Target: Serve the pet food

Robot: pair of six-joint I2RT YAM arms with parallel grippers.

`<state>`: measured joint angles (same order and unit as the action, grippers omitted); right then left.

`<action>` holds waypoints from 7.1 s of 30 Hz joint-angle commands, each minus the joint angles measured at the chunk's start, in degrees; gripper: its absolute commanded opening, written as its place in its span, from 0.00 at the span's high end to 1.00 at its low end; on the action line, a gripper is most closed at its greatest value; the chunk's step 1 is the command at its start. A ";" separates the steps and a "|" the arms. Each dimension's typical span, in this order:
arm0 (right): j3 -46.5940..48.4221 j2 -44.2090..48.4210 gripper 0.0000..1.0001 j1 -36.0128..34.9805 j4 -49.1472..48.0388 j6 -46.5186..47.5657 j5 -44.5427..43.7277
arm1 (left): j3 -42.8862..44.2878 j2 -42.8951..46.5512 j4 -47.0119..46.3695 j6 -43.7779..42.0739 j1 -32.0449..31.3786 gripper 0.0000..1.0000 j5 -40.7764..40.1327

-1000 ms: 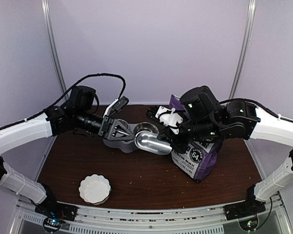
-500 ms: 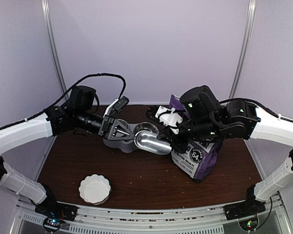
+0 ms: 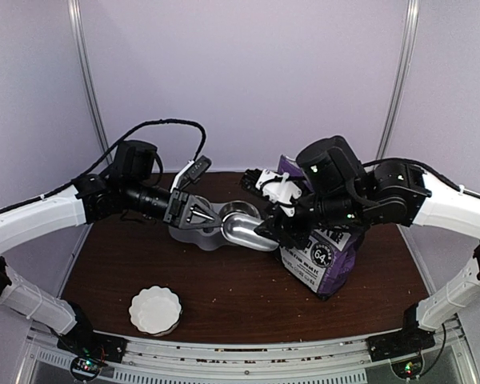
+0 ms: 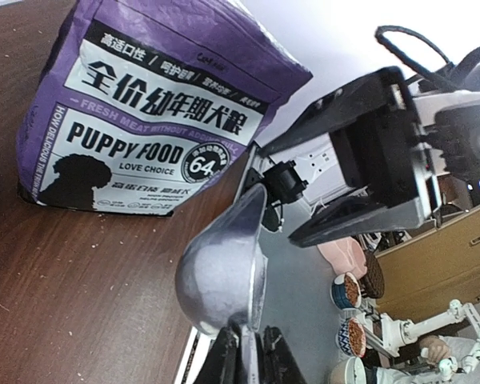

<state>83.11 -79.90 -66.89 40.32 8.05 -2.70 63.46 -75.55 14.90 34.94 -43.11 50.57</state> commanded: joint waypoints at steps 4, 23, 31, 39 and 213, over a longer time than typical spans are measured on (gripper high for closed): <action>7.23 5.04 0.37 2.93 6.84 -5.47 -10.44 | 0.62 6.02 0.40 -4.14 5.97 1.00 -7.03; 10.10 3.11 0.42 28.26 17.70 -11.50 -1.20 | -3.91 13.65 3.48 -16.48 26.41 1.00 -8.16; 10.51 0.49 0.60 28.57 17.44 -11.82 1.51 | -5.00 12.94 3.06 -16.74 26.43 1.00 -7.96; 10.10 -1.13 1.00 34.36 17.61 -13.24 -1.66 | -6.02 12.87 2.00 -16.26 27.56 1.00 -7.99; -40.23 19.86 0.27 35.63 -14.64 -39.64 10.11 | 0.67 -28.31 -48.51 15.02 -12.36 1.00 -26.81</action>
<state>36.16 -64.27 -30.59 20.16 -35.79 13.30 64.42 -108.88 -27.35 49.87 -54.57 20.91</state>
